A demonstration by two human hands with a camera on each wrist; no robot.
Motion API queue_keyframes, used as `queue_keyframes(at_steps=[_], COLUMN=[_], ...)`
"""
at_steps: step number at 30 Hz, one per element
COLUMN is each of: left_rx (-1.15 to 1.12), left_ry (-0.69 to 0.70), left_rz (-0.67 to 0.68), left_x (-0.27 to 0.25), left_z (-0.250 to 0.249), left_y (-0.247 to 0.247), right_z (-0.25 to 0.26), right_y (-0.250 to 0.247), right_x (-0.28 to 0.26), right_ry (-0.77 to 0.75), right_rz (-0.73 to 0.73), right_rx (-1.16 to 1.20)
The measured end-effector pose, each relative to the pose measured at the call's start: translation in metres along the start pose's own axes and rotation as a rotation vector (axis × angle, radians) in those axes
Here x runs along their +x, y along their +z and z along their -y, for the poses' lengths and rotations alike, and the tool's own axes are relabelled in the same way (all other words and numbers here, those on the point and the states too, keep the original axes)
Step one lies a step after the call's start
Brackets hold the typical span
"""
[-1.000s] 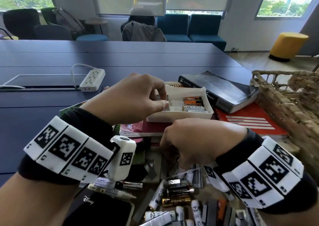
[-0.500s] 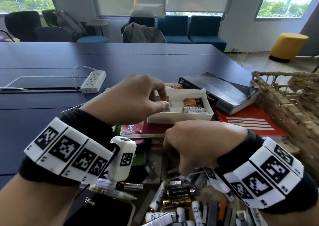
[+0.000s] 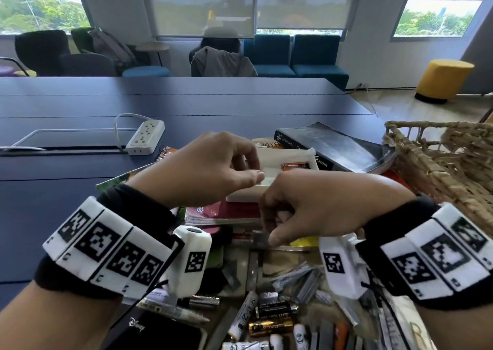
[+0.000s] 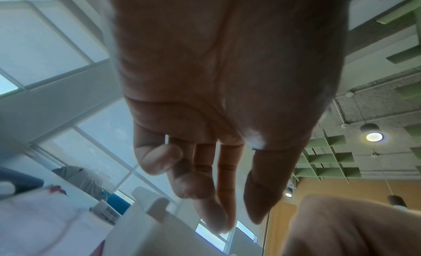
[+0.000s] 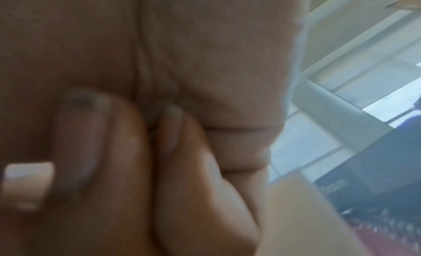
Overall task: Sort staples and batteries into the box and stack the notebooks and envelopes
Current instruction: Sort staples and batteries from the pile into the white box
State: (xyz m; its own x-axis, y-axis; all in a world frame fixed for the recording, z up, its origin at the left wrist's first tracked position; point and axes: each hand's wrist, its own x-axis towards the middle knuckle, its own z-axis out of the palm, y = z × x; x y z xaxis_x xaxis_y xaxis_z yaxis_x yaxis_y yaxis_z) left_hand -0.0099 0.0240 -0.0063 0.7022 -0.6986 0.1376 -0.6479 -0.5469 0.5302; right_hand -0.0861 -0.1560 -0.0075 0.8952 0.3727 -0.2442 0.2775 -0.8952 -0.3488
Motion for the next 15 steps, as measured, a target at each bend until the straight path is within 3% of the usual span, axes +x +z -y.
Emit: queue_keyframes(at_steps=[9, 15], left_rx=[-0.062, -0.067], left_ry=[0.065, 0.129], left_rz=[0.269, 0.26], left_x=[-0.004, -0.002], left_z=[-0.007, -0.003], left_y=[0.0, 0.003], right_z=[-0.026, -0.023], right_y=[-0.014, -0.012], right_x=[-0.012, -0.008], right_ry=[0.02, -0.012], right_rz=[-0.087, -0.133], right_rx=[0.184, 0.121])
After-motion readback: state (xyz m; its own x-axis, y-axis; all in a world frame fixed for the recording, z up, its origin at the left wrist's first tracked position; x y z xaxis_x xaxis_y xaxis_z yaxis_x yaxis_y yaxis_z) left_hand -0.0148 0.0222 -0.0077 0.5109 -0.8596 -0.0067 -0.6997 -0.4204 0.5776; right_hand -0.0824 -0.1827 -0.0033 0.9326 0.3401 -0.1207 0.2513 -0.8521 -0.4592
